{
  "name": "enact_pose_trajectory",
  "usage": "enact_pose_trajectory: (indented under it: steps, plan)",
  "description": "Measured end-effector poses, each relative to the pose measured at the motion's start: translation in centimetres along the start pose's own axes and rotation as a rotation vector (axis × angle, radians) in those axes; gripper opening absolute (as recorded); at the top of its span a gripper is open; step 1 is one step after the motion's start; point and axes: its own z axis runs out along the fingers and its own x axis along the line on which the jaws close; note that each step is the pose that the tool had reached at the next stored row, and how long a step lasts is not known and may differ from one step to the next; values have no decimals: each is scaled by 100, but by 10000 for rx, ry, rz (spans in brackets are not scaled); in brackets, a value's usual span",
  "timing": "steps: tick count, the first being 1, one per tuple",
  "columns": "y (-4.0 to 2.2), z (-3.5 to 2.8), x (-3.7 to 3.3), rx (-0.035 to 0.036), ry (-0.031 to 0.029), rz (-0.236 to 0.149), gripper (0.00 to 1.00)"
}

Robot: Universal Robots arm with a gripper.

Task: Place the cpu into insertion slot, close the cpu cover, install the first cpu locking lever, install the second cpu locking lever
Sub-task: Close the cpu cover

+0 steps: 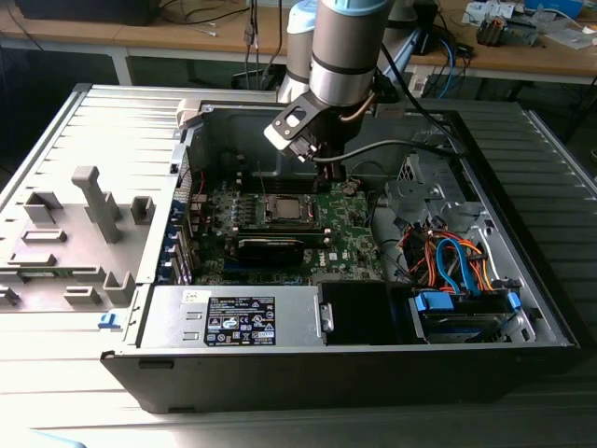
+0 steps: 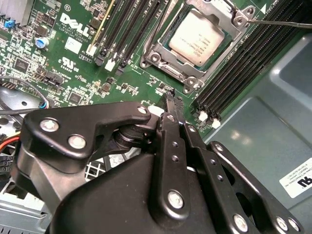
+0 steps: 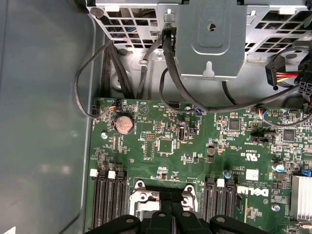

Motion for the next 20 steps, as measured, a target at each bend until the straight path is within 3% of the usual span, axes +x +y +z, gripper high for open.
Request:
enact_pose_trajectory:
  steps: [20]
  plan:
    - [-46,11,2,0,0,-1,11]
